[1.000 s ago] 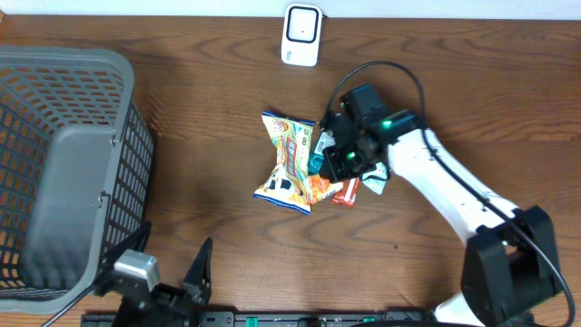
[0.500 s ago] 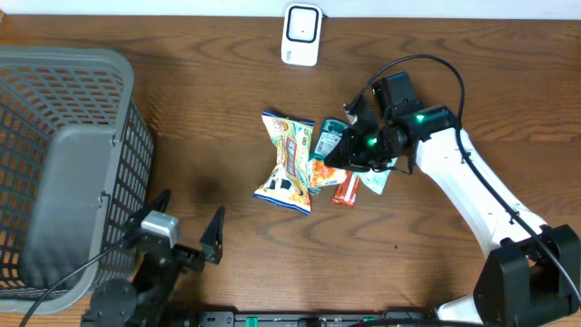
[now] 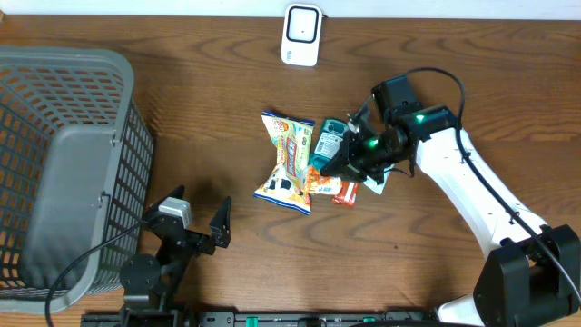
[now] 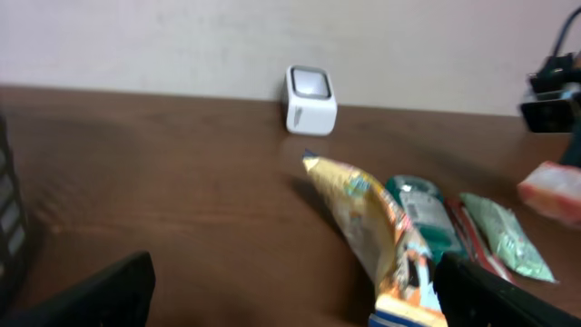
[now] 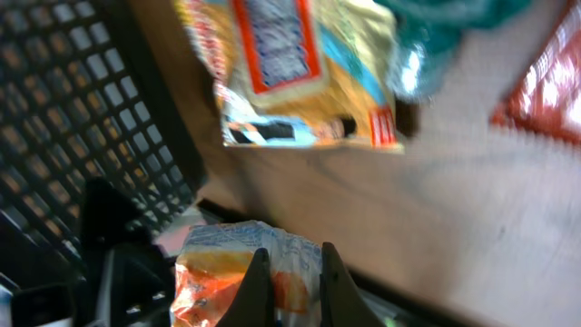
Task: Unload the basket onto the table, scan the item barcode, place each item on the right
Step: 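Lift the Kleenex pack with the right gripper and hold it up, then hold the Kleenex pack in front of the white scanner, then carry the Kleenex pack off the table to the right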
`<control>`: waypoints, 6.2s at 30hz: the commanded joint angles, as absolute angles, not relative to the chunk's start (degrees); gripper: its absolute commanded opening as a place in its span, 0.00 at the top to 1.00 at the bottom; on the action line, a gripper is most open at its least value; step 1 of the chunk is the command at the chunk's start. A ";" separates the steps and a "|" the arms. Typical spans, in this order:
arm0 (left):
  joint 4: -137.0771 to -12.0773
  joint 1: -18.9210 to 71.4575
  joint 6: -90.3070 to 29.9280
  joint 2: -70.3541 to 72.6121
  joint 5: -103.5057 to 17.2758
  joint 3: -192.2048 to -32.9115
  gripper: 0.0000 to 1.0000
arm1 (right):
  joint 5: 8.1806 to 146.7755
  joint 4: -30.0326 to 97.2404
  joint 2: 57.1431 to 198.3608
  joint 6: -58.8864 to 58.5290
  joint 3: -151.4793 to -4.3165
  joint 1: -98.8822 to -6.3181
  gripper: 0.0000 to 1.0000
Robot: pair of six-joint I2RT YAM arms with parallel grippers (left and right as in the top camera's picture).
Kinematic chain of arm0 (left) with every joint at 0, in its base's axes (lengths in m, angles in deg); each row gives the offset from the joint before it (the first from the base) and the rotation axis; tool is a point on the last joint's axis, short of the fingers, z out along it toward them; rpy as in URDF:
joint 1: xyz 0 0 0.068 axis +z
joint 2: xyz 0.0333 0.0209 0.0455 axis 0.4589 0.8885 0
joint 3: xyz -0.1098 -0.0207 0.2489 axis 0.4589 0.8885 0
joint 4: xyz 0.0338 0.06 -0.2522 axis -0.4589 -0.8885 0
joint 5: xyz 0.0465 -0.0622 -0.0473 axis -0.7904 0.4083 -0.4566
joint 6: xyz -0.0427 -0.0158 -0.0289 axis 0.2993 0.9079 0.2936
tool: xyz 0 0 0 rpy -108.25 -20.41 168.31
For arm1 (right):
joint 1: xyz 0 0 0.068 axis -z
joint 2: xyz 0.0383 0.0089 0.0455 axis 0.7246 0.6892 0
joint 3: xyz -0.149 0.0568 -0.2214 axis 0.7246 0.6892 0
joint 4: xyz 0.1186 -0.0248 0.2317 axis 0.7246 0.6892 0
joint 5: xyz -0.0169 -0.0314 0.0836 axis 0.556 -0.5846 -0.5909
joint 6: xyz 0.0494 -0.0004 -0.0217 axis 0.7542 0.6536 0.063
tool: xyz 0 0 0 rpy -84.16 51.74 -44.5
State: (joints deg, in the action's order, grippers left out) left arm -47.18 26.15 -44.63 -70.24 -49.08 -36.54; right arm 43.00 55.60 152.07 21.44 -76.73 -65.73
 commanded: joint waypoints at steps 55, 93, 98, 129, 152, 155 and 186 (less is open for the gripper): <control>-48.82 26.34 -43.42 -68.67 -49.78 -35.40 0.02 | 45.93 68.96 151.04 36.26 -77.89 -65.59 0.99; -48.82 26.34 -43.42 -68.67 -49.78 -35.40 0.02 | 90.36 -25.60 173.90 8.00 -76.44 -68.06 0.99; -48.82 26.34 -43.42 -68.67 -49.78 -35.40 0.02 | 90.36 -54.12 184.96 2.23 -77.95 -68.28 0.99; -48.82 26.34 -43.42 -68.67 -49.78 -35.40 0.02 | 90.34 -45.99 203.48 -7.96 -109.45 -69.05 0.99; -48.82 26.34 -43.42 -68.67 -49.78 -35.40 0.02 | 143.85 35.17 164.50 -6.01 -109.05 -47.80 0.99; -48.82 26.34 -43.42 -68.67 -49.78 -35.40 0.02 | 141.55 38.84 167.37 -0.35 -108.03 -38.43 0.99; -48.82 26.34 -43.42 -68.67 -49.78 -35.40 0.02 | 90.76 41.18 176.70 -0.27 -108.27 -5.84 0.01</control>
State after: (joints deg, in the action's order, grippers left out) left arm -47.49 26.15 -43.75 -68.63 -49.91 -36.45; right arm 104.77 41.31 182.56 -0.70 -107.46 -4.88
